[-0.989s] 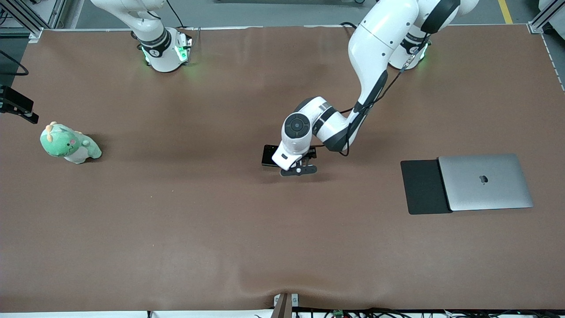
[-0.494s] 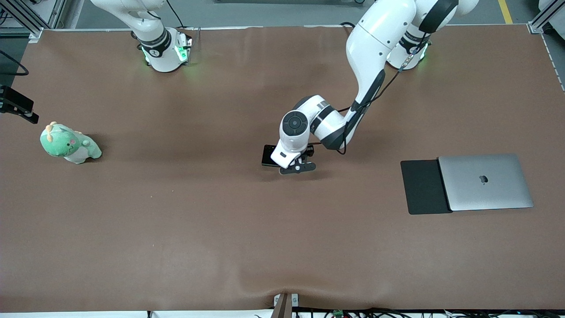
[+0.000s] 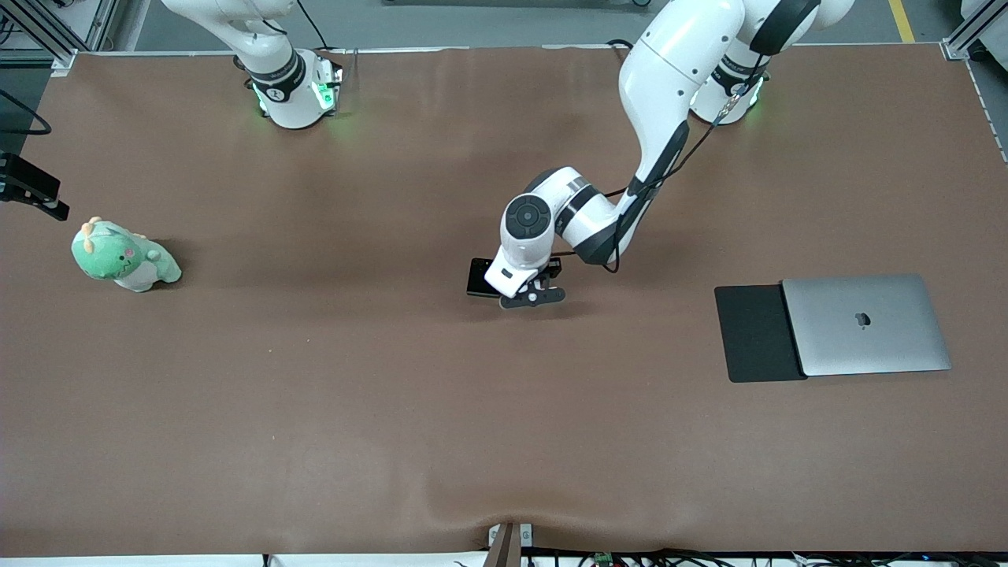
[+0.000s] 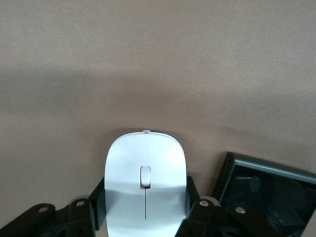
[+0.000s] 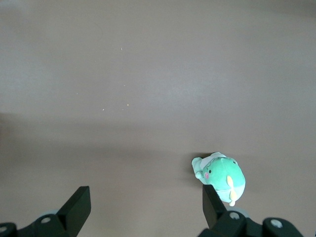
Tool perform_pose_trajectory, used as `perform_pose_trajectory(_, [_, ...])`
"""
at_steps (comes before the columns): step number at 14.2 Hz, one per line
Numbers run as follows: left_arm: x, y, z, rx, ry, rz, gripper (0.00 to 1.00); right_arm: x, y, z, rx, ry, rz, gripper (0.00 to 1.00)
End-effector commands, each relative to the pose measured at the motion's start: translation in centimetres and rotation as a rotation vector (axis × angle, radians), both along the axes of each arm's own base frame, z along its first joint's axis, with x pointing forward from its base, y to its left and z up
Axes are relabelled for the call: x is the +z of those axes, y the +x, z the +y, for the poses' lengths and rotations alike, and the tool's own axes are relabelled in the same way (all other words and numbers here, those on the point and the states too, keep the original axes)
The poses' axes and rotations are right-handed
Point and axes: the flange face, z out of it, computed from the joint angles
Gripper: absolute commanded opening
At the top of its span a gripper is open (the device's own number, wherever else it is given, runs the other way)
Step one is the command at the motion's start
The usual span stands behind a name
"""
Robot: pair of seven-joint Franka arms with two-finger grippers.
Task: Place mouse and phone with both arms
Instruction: 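Carry the mouse to the pad while the right gripper reaches the phone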
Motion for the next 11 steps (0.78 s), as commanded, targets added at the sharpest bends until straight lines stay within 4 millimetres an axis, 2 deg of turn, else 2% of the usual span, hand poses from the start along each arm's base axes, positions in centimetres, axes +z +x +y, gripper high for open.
perform_pose_trajectory(1, [2.4,-0.9,2.0,-0.005,0.026,-0.037,0.50,0.1,-0.2,-0.3,-0.009,0.003,0.002,1.00])
perform_pose_trajectory(2, [2.9,-1.1,2.7,-0.012,0.030,-0.039,0.50,0.1,-0.2,-0.3,-0.009,0.004,0.001,1.00])
perform_pose_trajectory(5, [5.6,-0.5,7.1,-0.028,0.038,-0.043,0.50,0.1,-0.2,-0.2,-0.007,0.004,0.001,1.00])
perform_pose_trajectory(8, [7.5,0.8,13.0,-0.055,0.047,-0.041,0.50,0.1,-0.2,0.2,-0.001,0.004,-0.001,1.00])
perform_pose_trajectory(11, [8.8,2.7,20.7,-0.101,0.054,-0.028,0.50,0.4,0.0,2.1,0.031,0.020,-0.011,1.00])
